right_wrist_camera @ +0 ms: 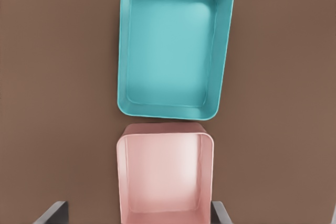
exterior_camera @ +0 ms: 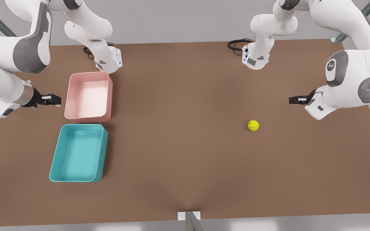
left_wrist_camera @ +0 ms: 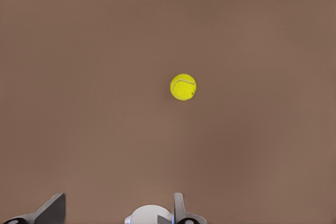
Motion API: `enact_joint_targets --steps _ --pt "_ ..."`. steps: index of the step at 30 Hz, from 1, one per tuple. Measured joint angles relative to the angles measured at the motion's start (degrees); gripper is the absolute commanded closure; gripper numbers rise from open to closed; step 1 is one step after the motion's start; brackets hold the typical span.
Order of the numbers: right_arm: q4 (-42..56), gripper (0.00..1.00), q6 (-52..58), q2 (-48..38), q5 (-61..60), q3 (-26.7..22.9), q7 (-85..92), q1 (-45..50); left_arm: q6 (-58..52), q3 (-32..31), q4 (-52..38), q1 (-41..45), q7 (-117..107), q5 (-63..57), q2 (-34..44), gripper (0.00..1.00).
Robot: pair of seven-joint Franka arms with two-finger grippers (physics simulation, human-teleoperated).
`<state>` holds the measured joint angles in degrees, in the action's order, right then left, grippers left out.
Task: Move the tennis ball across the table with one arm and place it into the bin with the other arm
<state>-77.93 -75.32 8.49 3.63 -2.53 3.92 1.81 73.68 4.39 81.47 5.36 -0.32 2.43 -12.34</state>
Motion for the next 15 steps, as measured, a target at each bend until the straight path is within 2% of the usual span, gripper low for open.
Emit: enact_joint_targets --steps 2,3,4,5,8,12,15 --pt "-0.38 0.00 -1.38 0.00 0.05 0.00 0.21 -0.02 1.07 0.10 -0.04 0.10 -0.35 0.51 0.05 0.00" --pt "-0.50 0.00 -1.91 0.00 0.03 0.00 0.31 -0.04 1.54 0.00 0.07 0.05 -0.49 0.67 0.01 0.07" --pt "-0.89 0.00 -2.37 0.09 -0.01 -0.07 0.44 -0.01 2.16 -0.29 0.48 0.01 -0.25 0.81 -0.04 0.38" --pt "-1.21 0.00 -2.74 0.53 0.01 -0.20 0.57 0.01 3.19 -0.50 1.53 0.13 0.70 0.82 -0.10 0.78" --pt "-1.14 0.00 -3.67 2.56 0.90 -0.36 0.92 -0.35 8.90 -0.70 8.79 0.06 5.22 0.11 -0.63 0.79" --pt "-0.81 0.00 -5.75 4.97 3.95 -0.16 1.35 -0.05 24.94 -0.71 23.47 -1.43 18.83 -0.70 -3.67 0.79" --pt "0.21 0.00 -7.18 6.30 4.59 -0.12 1.66 -0.18 35.31 -0.74 29.40 -1.67 31.57 -0.64 -6.54 0.79"
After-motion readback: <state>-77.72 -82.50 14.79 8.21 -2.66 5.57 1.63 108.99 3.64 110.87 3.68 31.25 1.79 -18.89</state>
